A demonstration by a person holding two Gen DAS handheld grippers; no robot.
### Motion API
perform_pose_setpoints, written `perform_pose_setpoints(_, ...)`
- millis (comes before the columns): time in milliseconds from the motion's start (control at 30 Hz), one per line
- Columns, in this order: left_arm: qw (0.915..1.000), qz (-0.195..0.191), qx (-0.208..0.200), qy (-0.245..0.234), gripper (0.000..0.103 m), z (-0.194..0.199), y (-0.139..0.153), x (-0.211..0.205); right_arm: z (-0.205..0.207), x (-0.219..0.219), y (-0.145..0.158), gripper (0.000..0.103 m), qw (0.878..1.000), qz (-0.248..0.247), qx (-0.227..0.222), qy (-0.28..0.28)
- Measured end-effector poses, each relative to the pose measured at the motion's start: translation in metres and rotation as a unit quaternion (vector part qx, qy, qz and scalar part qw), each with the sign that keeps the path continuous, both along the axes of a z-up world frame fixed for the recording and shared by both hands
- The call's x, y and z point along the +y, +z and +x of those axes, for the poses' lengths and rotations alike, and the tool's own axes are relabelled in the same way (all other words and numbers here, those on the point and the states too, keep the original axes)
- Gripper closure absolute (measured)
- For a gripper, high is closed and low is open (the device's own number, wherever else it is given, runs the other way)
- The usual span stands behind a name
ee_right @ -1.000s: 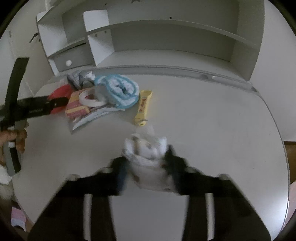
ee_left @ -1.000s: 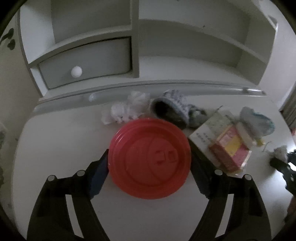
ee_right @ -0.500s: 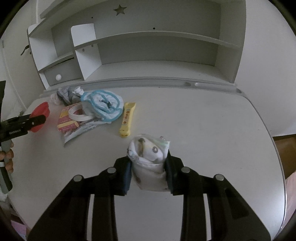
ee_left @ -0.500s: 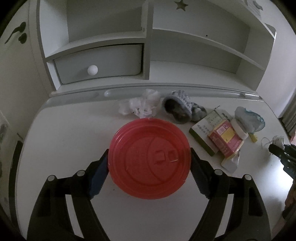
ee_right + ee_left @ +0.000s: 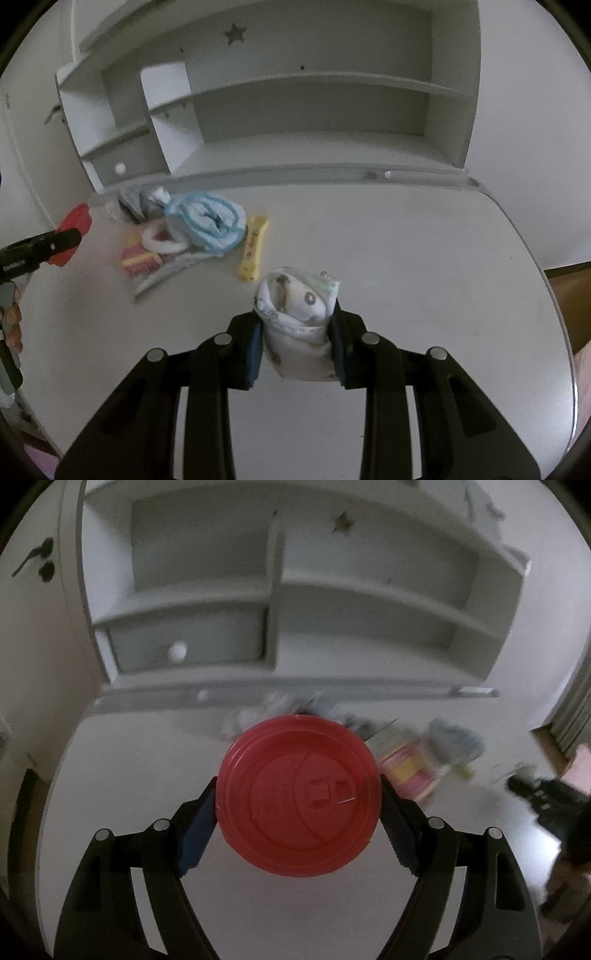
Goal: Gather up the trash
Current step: 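Carry the red lid and white cloth to the bin and open both tools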
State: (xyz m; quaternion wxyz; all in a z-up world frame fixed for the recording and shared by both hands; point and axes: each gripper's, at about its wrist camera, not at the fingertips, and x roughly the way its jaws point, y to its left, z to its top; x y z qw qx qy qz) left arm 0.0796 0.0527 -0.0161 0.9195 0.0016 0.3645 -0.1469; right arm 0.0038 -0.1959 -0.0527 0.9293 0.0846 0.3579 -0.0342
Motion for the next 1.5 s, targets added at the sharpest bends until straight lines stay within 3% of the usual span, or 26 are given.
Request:
perform_pose_setpoints(133, 0.9966, 0.006, -0.037, -0.073, 0.024, -0.027, 0.032, -0.056, -0.031, -0.034, 0.024, 0.073, 0.999, 0.032, -0.034, -0.025)
perform_pose_setpoints(267, 0.9811, 0.006, -0.055, -0.185, 0.024, -0.067, 0.046, -0.146, -0.09, -0.09, 0.047, 0.073, 0.995, 0.034, -0.058, -0.079)
perform_pose_setpoints(400, 0.9468, 0.005, -0.054, -0.317, 0.024, -0.126, 0.043, -0.251, -0.173, -0.157, 0.047, 0.073, 0.985, 0.055, -0.054, -0.153)
perform_pose_setpoints(500, 0.9104, 0.009, -0.043, -0.411, 0.024, -0.178, 0.032, -0.325, -0.233, -0.196, 0.027, 0.073, 0.975, 0.061, -0.028, -0.211)
perform_pose_setpoints(567, 0.8915, 0.013, -0.029, -0.452, 0.024, -0.202, 0.022, -0.357, -0.268, -0.221, 0.009, 0.073, 0.966, 0.075, -0.009, -0.245)
perform_pose_setpoints(600, 0.8773, 0.021, -0.018, -0.479, 0.024, -0.219, 0.011, -0.38, -0.284, -0.233, -0.002, 0.073, 0.962, 0.087, 0.002, -0.259)
perform_pose_setpoints(700, 0.8505, 0.051, 0.012, -0.523, 0.024, -0.25, -0.023, -0.424, -0.327, -0.28, -0.057, 0.073, 0.941, 0.162, 0.051, -0.292)
perform_pose_setpoints(733, 0.8403, 0.063, 0.036, -0.537, 0.024, -0.26, -0.043, -0.44, -0.335, -0.293, -0.081, 0.073, 0.934, 0.19, 0.07, -0.295)
perform_pose_setpoints(833, 0.8204, 0.098, 0.104, -0.554, 0.024, -0.273, -0.113, -0.476, -0.345, -0.316, -0.165, 0.073, 0.91, 0.242, 0.153, -0.3)
perform_pose_setpoints(1000, 0.8038, 0.18, 0.207, -0.528, 0.024, -0.272, -0.256, -0.524, -0.344, -0.326, -0.289, 0.073, 0.864, 0.302, 0.266, -0.302)
perform_pose_setpoints(1100, 0.7979, 0.195, 0.233, -0.521, 0.024, -0.266, -0.306, -0.528, -0.347, -0.323, -0.328, 0.073, 0.844, 0.329, 0.288, -0.31)
perform_pose_setpoints(1200, 0.7916, 0.184, 0.265, -0.519, 0.024, -0.262, -0.327, -0.522, -0.35, -0.318, -0.345, 0.073, 0.831, 0.36, 0.285, -0.314)
perform_pose_setpoints(1433, 0.7903, 0.167, 0.265, -0.527, 0.023, -0.267, -0.324, -0.538, -0.343, -0.319, -0.344, 0.071, 0.832, 0.364, 0.267, -0.324)
perform_pose_setpoints(1500, 0.7929, 0.158, 0.264, -0.526, 0.02, -0.267, -0.319, -0.538, -0.345, -0.322, -0.342, 0.045, 0.83, 0.368, 0.255, -0.332)
